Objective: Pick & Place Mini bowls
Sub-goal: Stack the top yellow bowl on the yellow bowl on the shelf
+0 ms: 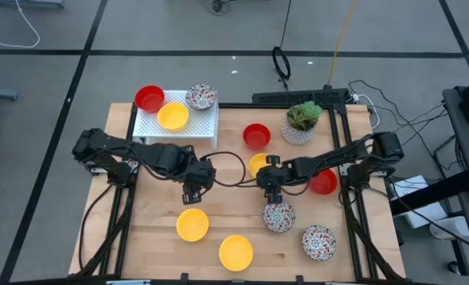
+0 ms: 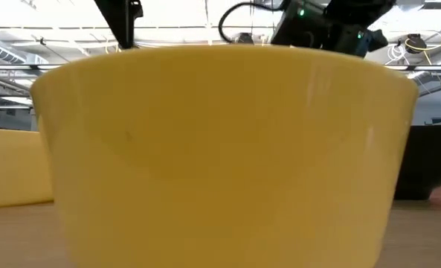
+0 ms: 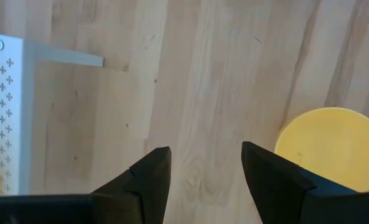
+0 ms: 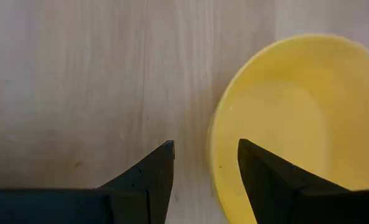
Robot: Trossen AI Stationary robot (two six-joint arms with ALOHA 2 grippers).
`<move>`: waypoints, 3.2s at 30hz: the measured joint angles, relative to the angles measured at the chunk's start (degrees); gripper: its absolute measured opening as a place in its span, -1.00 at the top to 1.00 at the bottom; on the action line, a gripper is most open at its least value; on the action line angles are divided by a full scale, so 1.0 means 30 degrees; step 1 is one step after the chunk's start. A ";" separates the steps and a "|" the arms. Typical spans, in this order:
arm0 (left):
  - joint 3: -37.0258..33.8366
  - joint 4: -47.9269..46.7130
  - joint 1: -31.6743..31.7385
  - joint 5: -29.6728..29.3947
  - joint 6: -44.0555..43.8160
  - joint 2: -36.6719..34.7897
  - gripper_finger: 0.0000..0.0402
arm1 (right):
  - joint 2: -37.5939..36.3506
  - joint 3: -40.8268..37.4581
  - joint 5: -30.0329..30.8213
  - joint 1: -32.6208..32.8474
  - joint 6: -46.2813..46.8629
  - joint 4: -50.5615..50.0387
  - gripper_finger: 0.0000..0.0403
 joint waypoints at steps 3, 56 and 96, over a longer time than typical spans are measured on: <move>-0.0008 -0.0070 -0.0088 -0.0001 -0.0387 -0.0249 0.00 | 0.0387 0.0007 0.0020 0.0000 -0.0622 0.0511 0.28; -0.0451 0.0694 -0.0710 -0.0910 -0.3611 -0.5523 0.00 | 0.4963 0.8721 -0.3045 -0.0415 -0.1410 0.0762 0.30; -0.4860 1.2401 0.1452 0.1451 0.2809 0.2449 -0.36 | -1.4665 -0.9763 -0.2900 -0.0576 0.4654 0.8625 0.32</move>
